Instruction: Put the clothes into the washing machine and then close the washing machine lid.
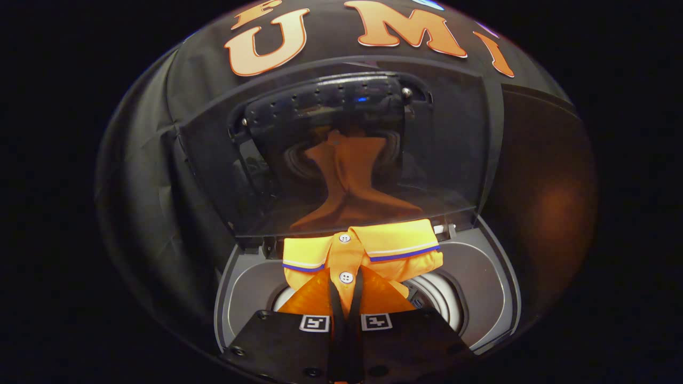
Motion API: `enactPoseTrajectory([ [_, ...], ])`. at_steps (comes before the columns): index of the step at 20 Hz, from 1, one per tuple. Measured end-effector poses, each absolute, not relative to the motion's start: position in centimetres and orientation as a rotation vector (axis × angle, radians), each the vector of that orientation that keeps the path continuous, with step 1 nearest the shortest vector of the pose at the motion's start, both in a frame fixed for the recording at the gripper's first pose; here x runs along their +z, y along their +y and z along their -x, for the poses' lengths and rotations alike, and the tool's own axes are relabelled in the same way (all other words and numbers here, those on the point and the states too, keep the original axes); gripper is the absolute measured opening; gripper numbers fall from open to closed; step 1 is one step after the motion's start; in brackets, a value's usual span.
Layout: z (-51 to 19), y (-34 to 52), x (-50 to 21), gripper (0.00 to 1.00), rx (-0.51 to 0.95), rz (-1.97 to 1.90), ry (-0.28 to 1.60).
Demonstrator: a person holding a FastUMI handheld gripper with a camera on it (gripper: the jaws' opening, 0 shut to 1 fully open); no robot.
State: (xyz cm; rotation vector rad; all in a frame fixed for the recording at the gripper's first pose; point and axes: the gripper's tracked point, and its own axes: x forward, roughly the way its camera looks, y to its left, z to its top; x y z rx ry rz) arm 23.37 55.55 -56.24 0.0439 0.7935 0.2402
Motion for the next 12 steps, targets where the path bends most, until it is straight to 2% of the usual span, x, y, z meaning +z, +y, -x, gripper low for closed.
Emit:
enactPoseTrajectory([
  [6, -23.0, 55.1, -59.1, 0.08, 0.241, 0.002, 0.868],
  [12, -18.7, 52.9, -63.7, 0.08, 0.184, -0.026, 1.052],
])
